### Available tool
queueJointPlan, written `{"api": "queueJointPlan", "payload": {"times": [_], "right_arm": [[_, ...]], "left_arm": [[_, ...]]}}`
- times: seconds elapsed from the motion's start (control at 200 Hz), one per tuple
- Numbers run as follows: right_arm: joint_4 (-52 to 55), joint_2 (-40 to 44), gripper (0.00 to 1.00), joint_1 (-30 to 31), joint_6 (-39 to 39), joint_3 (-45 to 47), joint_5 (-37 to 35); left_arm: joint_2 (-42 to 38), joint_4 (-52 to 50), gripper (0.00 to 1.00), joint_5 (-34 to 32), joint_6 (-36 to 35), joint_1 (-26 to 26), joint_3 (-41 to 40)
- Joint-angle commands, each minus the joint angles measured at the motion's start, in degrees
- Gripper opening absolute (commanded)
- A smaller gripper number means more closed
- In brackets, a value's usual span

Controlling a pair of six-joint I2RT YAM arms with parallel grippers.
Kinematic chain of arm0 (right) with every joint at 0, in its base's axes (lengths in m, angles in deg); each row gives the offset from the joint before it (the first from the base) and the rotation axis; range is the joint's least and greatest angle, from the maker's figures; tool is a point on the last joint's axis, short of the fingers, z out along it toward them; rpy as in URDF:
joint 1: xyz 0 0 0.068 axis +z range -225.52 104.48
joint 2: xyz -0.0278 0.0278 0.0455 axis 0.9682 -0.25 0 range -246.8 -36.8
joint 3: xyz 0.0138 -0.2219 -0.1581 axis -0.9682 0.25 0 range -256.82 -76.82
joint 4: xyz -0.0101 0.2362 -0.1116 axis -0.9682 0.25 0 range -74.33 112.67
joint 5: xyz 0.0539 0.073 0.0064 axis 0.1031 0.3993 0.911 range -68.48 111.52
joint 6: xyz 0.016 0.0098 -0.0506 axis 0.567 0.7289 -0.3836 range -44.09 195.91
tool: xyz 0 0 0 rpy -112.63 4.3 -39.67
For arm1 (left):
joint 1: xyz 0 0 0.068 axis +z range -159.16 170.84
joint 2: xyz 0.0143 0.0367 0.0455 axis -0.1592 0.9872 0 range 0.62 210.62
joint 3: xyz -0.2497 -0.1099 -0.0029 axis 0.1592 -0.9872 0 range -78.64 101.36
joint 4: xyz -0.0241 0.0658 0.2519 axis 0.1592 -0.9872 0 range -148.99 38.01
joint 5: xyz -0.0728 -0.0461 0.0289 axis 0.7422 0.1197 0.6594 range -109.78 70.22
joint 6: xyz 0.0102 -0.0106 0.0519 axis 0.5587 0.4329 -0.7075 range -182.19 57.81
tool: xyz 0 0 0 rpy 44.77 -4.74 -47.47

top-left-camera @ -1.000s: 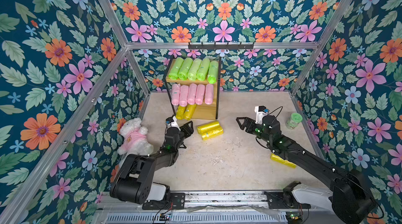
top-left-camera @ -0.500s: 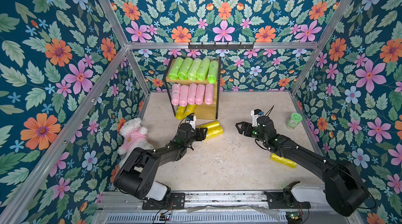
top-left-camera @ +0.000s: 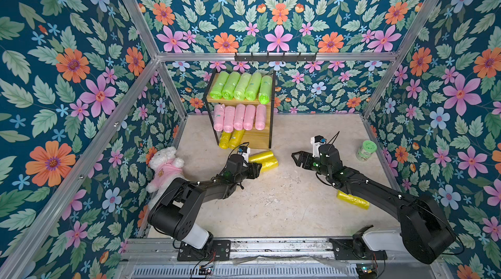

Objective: Sort the rolls of trash bags by color and place them on the shelf
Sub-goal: Pick up the roll of trash bags from the center of the board.

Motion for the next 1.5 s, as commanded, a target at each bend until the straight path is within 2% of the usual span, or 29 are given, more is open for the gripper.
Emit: {"api": "queueJointPlan", "payload": {"times": [0.0,0.195,0.415,0.57,0.94,1.165,1.36,1.495], "right_arm": [[-2.94,-0.71,0.85,-0.22,1.16,0.18,2.60],[-4.99,-1.38,0.85,-2.26,2.76,1.52,5.36],[-5.93,-3.91,0.85,-2.33,3.09,0.42,7.53],[-6.10,-4.37,0.85,-2.43,3.29,0.39,7.90],[-5.73,-5.17,0.84,-2.43,3.24,-0.16,8.08],[-4.73,-5.14,0.84,-2.39,3.02,-0.69,8.19],[-4.05,-5.60,0.84,-2.39,2.50,-1.48,8.25],[-4.16,-5.53,0.84,-2.43,2.40,-1.38,8.17]], "left_arm": [[-1.14,-1.63,0.63,0.14,-1.57,-1.20,-0.24],[-4.22,0.77,0.62,4.34,-1.28,-4.01,-3.28],[-5.36,1.24,0.70,-8.97,-9.30,-4.78,-4.94],[-4.85,1.59,0.74,-13.11,-13.26,-4.87,-4.37],[5.30,3.40,0.78,-0.75,-16.47,-4.78,0.94],[9.24,6.46,0.66,2.81,-15.17,-4.78,1.11],[7.33,13.73,0.51,4.54,-12.95,-4.78,-3.06],[4.44,18.72,0.44,4.85,-11.11,-4.78,-6.99]]}}
